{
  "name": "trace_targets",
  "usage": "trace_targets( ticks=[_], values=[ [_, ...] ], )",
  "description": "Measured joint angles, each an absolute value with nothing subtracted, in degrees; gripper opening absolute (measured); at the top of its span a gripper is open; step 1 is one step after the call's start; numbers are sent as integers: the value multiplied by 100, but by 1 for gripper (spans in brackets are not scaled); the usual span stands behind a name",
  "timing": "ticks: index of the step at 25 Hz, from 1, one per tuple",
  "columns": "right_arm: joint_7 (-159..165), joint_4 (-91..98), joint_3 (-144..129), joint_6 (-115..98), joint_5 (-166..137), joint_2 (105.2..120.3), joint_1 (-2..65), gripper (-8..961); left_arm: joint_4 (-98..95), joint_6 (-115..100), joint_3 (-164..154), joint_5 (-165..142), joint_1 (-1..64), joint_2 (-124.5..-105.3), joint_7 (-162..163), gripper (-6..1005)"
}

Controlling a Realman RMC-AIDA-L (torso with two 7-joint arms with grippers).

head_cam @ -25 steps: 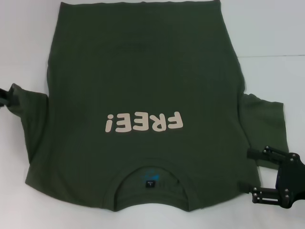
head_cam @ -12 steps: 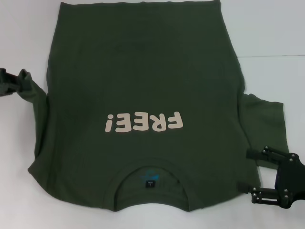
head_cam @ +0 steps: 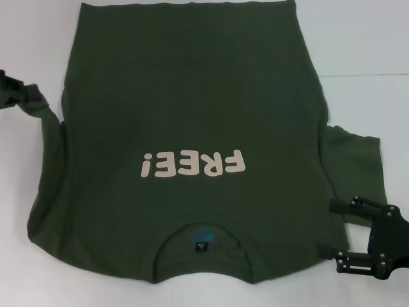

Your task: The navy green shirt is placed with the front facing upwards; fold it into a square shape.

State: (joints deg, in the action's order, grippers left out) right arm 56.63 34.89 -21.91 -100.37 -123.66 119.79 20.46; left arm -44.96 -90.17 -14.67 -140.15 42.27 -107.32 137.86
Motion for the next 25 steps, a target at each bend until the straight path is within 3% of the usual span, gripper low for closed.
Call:
trace_targets(
  ticks=[6,20,25],
  values=[
    [5667,3482,-2200,-10037,-12366,11979,2048,906,-4433,-9005,-1640,-13807,4279,-10899,13801,-2],
    [5668,3432,-2188,-10032,-12366,11979,2074,904,-4196,-7995,-2268,-13555,4223,-11741,13613,4],
    [5668,3420,-2176,-10028,-12366,11979,2094,904,-3595,-7579,-2258,-13186,4193,-11852,13333,11]
  ],
)
